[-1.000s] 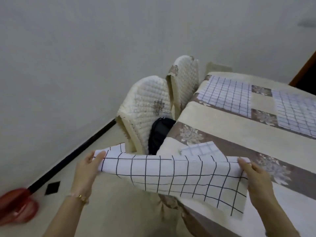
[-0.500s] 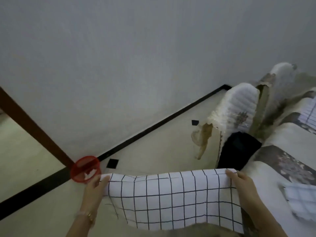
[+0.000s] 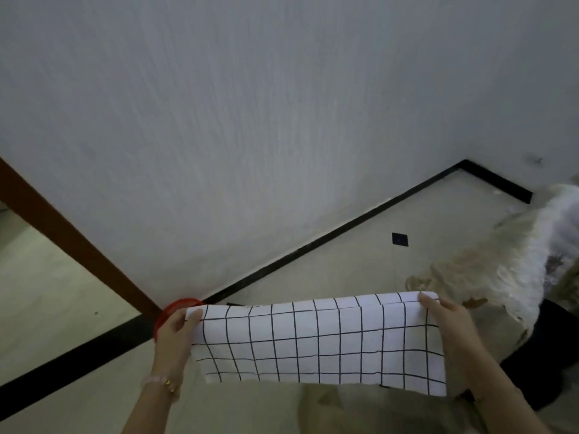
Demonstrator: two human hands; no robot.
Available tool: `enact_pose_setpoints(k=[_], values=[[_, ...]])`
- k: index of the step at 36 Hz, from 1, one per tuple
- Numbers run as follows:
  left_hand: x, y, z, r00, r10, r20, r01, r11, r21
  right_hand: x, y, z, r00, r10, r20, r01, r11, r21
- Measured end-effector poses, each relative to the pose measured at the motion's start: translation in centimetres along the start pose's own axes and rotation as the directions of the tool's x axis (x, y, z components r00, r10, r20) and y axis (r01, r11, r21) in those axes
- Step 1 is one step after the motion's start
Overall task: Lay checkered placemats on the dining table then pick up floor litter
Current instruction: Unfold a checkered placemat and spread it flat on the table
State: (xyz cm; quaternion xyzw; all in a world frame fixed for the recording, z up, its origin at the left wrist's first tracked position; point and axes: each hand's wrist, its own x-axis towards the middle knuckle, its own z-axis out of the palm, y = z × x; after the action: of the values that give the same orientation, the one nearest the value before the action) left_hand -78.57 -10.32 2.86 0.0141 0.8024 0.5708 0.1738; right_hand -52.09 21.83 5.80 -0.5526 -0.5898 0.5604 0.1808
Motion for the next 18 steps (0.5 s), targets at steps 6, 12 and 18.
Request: enact_pose_setpoints(k=[6, 12, 18], values=[[8.4, 1.6, 4.8, 0.994, -0.11, 0.012, 0.11, 0.994, -0.018, 7.9, -3.2, 2.6, 0.997, 0.076, -0.018, -0.074, 0.995, 0.067], [16.8, 8.7, 10.5, 0.996, 0.05, 0.068, -0.051, 0.999, 0.013, 15.2, -8.8, 2.3, 0.996, -0.033, -0.088, 0.042, 0.994, 0.1], [23.0, 15.3, 17.9, 0.971, 0.156, 0.182, -0.153, 0.988, -0.031, 20.9, -12.1, -0.4, 0.974, -0.027, -0.226, 0.06, 0.988, 0.142]])
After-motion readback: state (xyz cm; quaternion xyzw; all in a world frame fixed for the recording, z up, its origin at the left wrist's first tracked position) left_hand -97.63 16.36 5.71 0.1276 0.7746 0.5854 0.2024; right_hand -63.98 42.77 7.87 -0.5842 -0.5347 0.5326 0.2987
